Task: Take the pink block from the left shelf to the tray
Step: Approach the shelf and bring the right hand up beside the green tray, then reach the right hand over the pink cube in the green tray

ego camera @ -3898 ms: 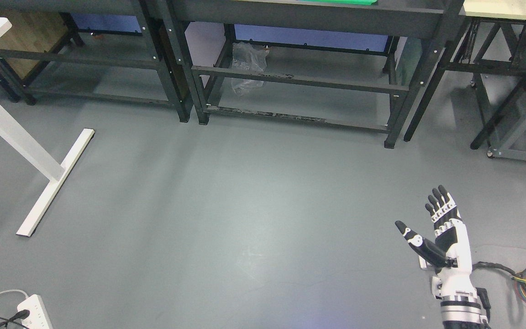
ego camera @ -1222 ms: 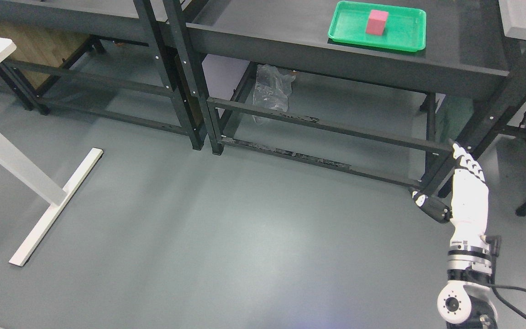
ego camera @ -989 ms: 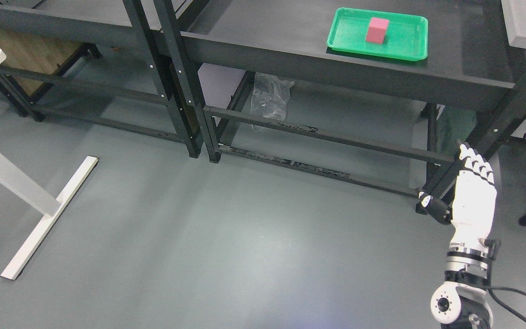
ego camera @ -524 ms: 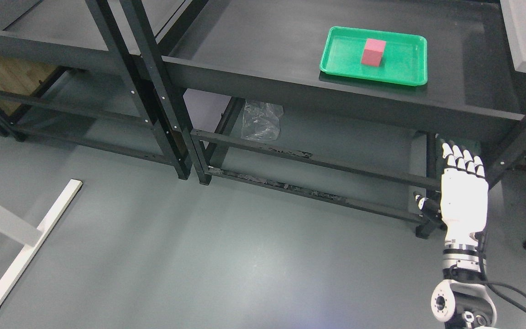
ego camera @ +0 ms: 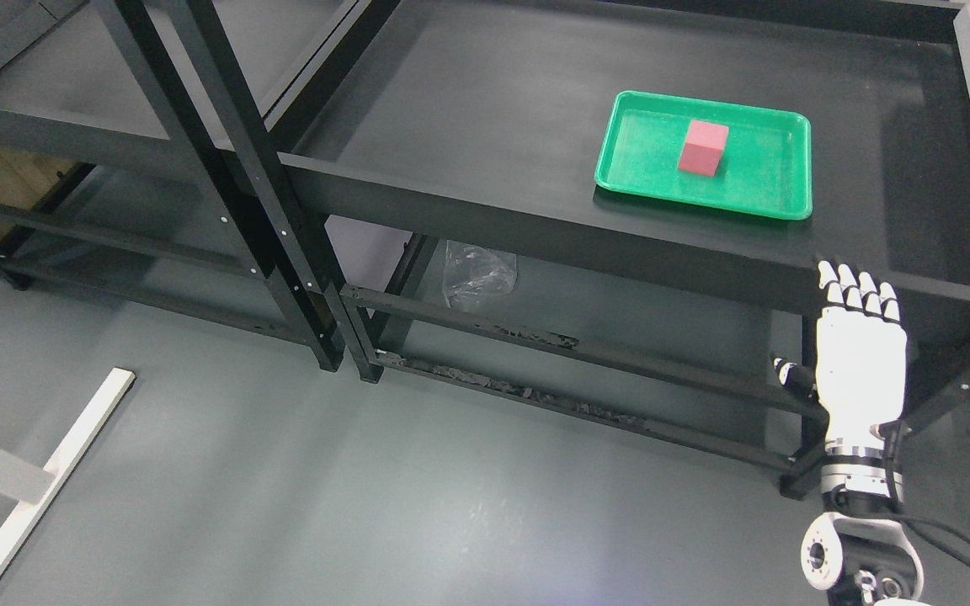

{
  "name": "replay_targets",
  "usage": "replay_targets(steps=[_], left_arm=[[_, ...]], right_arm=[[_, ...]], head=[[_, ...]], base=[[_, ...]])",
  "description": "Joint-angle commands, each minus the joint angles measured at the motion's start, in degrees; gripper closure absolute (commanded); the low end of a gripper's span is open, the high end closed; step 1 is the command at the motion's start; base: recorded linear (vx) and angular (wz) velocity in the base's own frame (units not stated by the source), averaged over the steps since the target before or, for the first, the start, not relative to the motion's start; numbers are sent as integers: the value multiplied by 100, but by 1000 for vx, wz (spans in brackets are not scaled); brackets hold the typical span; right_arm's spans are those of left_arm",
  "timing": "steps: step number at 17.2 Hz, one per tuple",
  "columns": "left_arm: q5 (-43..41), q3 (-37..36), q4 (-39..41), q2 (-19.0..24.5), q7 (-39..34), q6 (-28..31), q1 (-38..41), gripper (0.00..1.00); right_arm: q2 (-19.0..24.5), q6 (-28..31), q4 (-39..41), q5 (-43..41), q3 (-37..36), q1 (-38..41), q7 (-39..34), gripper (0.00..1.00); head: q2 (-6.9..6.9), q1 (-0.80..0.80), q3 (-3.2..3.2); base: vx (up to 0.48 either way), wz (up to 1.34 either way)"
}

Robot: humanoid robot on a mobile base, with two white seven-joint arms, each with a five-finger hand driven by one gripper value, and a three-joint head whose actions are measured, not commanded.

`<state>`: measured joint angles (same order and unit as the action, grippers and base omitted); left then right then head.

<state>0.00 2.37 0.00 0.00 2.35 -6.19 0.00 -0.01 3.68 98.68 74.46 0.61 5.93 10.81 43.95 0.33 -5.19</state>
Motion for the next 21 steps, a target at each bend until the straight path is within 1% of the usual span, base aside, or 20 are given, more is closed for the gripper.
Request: replay_targets(steps=[1, 7, 16, 18, 21], left_arm=[[-9, 0, 100, 100, 2, -5, -132, 0], [-9, 0, 100, 100, 2, -5, -132, 0], [-9, 0, 100, 100, 2, -5, -132, 0], [-9, 0, 100, 100, 2, -5, -132, 0], [-9, 0, 100, 100, 2, -5, -132, 0]], right_arm=[[-131, -51, 2, -204, -219, -30, -220, 0], [-131, -42, 2, -213, -350, -144, -229, 0], [-131, -51, -7, -239, -342, -144, -281, 0], [-131, -51, -103, -239, -324, -188, -517, 1], [-131, -51, -305, -248, -316, -302, -1062, 1]], head=[[0, 0, 0], [0, 0, 0], [0, 0, 0], [0, 0, 0], [0, 0, 0]], base=[[272, 20], [255, 22], [198, 52], [177, 42], [173, 48]])
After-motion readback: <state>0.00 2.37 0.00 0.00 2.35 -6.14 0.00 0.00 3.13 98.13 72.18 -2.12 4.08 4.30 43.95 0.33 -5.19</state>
